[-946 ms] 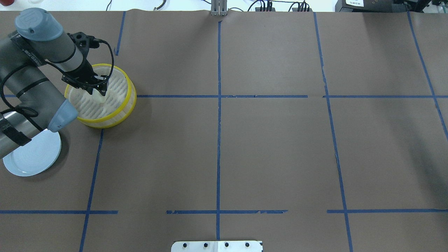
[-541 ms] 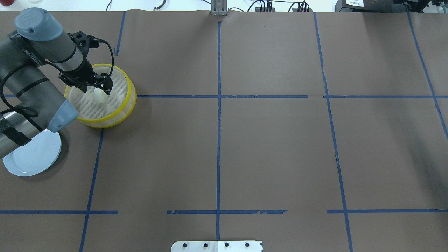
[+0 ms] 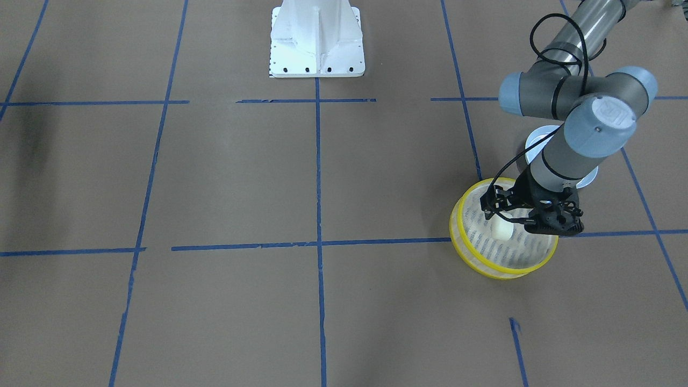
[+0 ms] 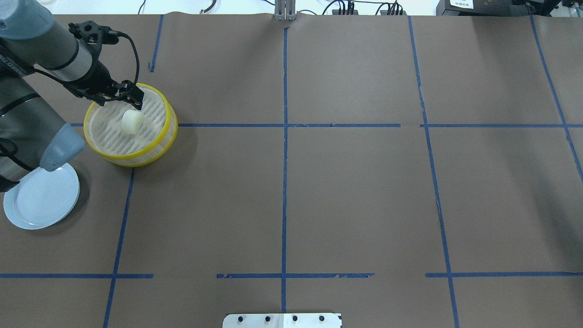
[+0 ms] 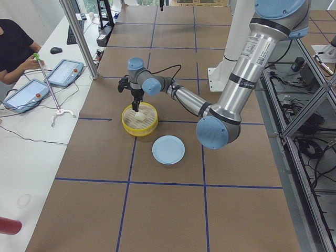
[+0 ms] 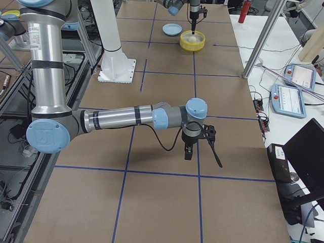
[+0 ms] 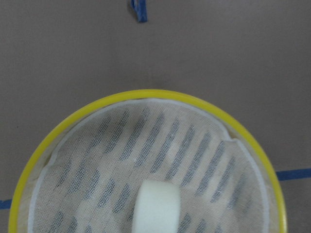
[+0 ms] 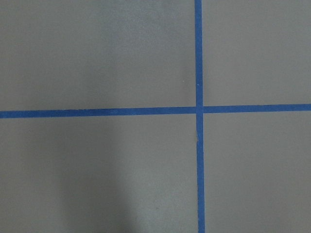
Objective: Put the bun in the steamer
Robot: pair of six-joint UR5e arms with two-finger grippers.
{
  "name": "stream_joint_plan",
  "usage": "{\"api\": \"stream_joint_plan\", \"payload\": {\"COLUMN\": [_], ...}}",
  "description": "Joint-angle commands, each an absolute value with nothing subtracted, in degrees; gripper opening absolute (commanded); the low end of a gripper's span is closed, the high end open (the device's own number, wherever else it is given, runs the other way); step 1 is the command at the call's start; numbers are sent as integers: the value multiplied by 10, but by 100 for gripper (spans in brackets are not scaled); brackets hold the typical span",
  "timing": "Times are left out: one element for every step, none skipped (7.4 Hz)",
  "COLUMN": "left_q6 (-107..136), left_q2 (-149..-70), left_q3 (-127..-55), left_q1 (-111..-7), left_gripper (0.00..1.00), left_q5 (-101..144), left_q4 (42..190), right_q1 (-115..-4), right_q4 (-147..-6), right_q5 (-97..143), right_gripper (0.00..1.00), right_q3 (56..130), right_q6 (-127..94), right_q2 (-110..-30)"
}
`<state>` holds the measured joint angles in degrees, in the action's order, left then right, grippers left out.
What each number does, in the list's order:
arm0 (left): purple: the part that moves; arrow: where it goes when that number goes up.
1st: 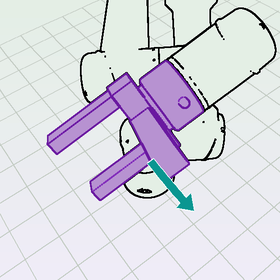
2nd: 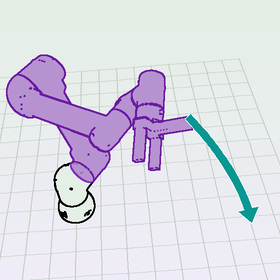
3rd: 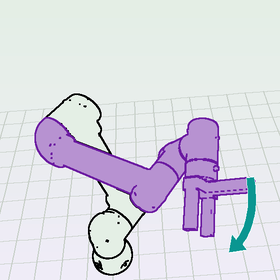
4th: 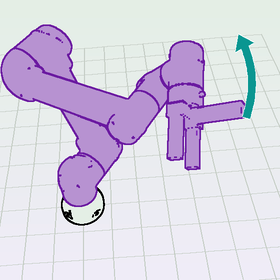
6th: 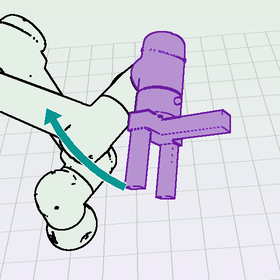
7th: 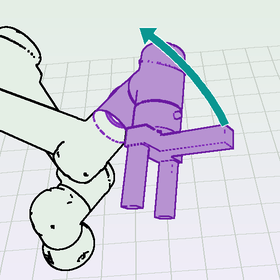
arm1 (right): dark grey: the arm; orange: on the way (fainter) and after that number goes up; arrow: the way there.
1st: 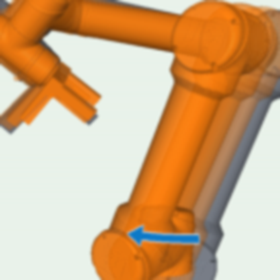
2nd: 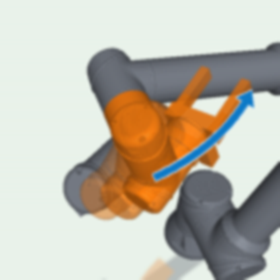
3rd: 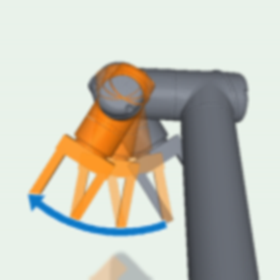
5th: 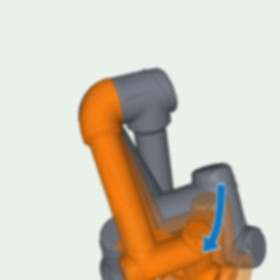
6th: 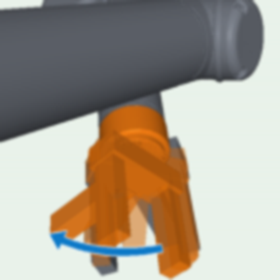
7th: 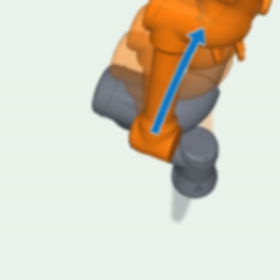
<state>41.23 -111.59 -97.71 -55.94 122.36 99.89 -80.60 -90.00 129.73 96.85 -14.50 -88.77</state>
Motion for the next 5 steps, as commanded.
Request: {"api": "stream_joint_plan", "payload": {"left_q6": [410,383,306,215,174], "left_q2": [-1047,-1018,-983,-970,-960], "left_q3": [-1079,-1084,-1084,-1066,-1022], "left_q1": [-617,-643,-698,-755,-802], "left_gripper": [100,100,100,100,100], "left_q5": [1226,1229,1231,1240,1274], "left_q4": [1001,1004,1003,997,998], "right_q1": [-806,-806,-806,-806,-806], "right_q4": [-900,-900,-900,-900,-900], "right_q5": [1297,1297,1297,1297,1297], "right_gripper": [100,100,100,100,100], "right_q3": [969,969,969,969,969], "right_q6": [-145,-145,-145,-145,-145], "right_q2": [-888,-888,-888,-888,-888]}}
